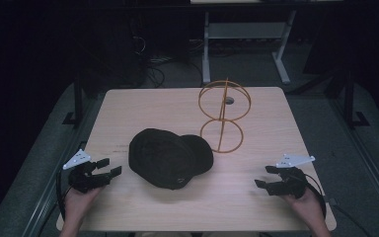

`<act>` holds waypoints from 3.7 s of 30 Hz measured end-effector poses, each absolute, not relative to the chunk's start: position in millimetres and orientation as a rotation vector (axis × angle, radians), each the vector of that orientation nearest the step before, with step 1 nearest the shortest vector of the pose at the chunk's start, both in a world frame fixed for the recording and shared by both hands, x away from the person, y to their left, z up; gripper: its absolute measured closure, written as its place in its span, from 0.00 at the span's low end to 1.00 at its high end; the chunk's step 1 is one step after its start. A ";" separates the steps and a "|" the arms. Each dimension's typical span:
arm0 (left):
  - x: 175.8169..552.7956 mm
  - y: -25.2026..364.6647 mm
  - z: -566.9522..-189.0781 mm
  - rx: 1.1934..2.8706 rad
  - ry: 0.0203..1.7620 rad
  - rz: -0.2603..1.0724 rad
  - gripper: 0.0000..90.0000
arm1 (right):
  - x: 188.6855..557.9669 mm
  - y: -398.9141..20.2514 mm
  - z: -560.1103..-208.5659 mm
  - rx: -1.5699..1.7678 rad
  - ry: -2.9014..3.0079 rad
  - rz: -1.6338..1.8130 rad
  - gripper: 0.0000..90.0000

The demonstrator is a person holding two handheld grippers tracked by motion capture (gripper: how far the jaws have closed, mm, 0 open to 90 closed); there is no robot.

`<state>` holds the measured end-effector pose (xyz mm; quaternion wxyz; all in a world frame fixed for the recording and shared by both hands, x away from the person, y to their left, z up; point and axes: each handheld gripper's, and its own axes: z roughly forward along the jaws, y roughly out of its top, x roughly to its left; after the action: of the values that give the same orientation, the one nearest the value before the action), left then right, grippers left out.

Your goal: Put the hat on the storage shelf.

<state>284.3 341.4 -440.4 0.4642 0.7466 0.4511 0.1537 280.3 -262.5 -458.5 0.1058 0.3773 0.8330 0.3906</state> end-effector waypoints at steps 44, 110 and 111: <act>283.6 343.7 -441.7 1.786 1.128 0.375 0.32 | 311.6 -18.0 -359.7 0.347 2.783 1.163 0.42; 281.1 253.2 -401.5 1.824 0.631 0.294 0.42 | 291.9 -16.0 -302.6 0.140 2.809 1.326 0.79; 282.2 253.4 -401.6 1.818 0.627 0.277 0.51 | 290.8 -15.5 -302.2 0.147 2.814 1.327 0.79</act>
<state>282.2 253.4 -401.6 0.5642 0.7725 0.2666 0.1179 290.8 -15.5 -302.2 0.0134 0.0471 0.9034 0.4259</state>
